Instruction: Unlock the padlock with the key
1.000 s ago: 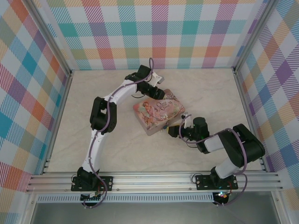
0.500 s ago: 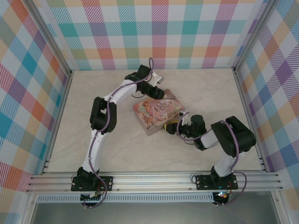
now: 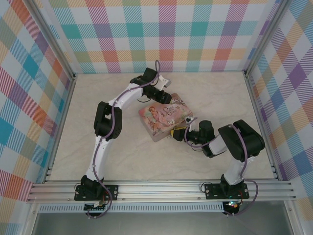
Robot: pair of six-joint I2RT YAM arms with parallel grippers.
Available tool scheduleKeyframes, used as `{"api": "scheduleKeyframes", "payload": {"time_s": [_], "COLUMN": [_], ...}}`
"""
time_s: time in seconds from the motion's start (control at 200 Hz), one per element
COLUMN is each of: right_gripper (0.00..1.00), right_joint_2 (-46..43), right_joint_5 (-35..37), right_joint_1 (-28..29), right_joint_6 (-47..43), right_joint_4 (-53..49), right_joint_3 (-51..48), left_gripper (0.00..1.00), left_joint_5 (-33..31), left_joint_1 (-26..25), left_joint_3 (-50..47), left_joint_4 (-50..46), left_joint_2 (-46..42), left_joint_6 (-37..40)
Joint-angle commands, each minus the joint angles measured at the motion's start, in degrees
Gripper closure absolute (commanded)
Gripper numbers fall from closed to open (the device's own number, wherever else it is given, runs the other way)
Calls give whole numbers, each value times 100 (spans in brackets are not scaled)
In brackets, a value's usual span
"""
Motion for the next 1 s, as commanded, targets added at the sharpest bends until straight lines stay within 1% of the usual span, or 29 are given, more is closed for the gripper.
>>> {"api": "scheduleKeyframes", "payload": {"time_s": [0.0, 0.205, 0.35, 0.815, 0.995], "right_gripper": [44, 51, 58, 70, 78], "right_joint_2": [31, 8, -42, -183, -206], "right_joint_5": [-292, -226, -171, -139, -112], "right_joint_1": [71, 73, 70, 70, 75], "right_joint_6": [87, 91, 45, -89, -98], "right_joint_4": [528, 619, 586, 365, 330], "right_joint_3": [96, -9, -93, -168, -186], "left_gripper": [50, 50, 50, 50, 50], "left_joint_5": [-503, -511, -520, -538, -562], "left_joint_1": [40, 40, 40, 49, 49], "left_joint_3": [-51, -101, -132, -209, -191], "left_joint_4": [-359, -336, -337, -301, -306], "left_joint_2": [188, 159, 137, 67, 64], "left_joint_6": [9, 9, 25, 35, 44]}}
